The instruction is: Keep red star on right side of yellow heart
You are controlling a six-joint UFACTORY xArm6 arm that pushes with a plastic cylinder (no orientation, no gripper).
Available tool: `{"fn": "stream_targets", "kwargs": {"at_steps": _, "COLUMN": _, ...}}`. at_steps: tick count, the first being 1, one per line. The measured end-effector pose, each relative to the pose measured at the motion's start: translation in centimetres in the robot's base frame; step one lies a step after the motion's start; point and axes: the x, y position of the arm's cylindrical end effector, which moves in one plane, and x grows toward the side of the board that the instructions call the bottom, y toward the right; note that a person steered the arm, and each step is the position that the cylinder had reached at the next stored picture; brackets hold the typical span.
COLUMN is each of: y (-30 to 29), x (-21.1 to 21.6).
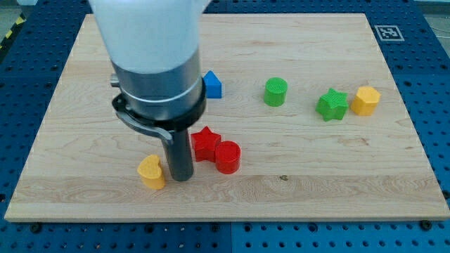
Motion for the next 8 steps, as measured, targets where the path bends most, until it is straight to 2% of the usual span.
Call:
{"fn": "stream_targets", "kwargs": {"at_steps": 2, "y": -5.2, "x": -2.4}}
{"fn": "stream_targets", "kwargs": {"at_steps": 3, "y": -4.2, "x": -4.4}}
{"fn": "stream_targets", "kwargs": {"at_steps": 5, "y": 4.2, "x": -10.2}}
{"fn": "stream_targets", "kwargs": {"at_steps": 7, "y": 7.8, "x": -11.0}}
{"fn": "stream_targets", "kwargs": {"at_steps": 8, "y": 7.0, "x": -10.4}}
